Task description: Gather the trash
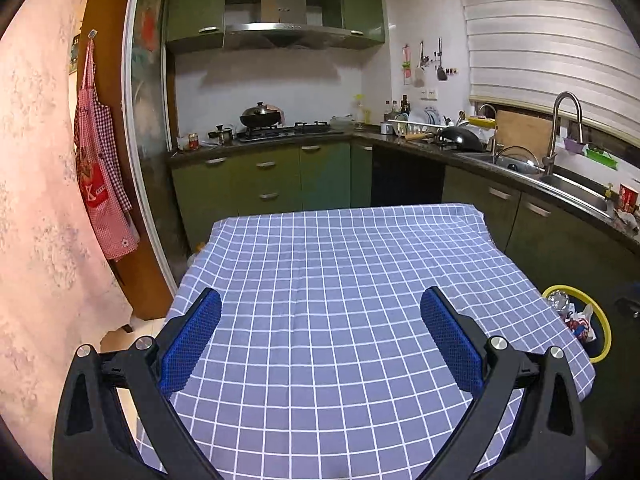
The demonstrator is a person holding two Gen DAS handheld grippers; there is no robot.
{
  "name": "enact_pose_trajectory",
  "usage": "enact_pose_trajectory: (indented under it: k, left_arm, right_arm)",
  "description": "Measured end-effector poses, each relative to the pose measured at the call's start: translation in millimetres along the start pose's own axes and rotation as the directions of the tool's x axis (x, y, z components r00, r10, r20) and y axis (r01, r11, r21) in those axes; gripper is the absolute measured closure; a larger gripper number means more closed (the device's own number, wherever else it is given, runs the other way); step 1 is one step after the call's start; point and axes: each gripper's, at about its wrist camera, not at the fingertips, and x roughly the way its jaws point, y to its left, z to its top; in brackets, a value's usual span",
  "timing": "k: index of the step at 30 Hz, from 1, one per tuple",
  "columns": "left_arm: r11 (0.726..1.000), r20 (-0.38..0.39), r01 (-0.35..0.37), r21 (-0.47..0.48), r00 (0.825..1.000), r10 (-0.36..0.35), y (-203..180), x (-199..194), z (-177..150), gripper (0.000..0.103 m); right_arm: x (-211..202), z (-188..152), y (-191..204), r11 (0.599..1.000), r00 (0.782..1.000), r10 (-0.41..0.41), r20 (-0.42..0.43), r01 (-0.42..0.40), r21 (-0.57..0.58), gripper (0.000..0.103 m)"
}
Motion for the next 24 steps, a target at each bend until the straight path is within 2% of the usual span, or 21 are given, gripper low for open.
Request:
enact_pose_trajectory:
  k: [7,24]
  left_arm:
    - [1.000,-0.053,0.002,-0.002,0.999,-0.002,-9.5,14.6,-18.2,0.005]
    - [1.000,-0.022,-0.002,0.010,1.000,0.002,-9.1,-0.7,-18.1,0.005]
  right_arm:
    - [-6.1,2.8,-3.5,1.000,1.000,-0.001,0.022,0.000,0.019,0.010]
    - [-7.5,11.1,-6.9,1.000,0.999,0.011,0.049,-0.012,0.028,0.010]
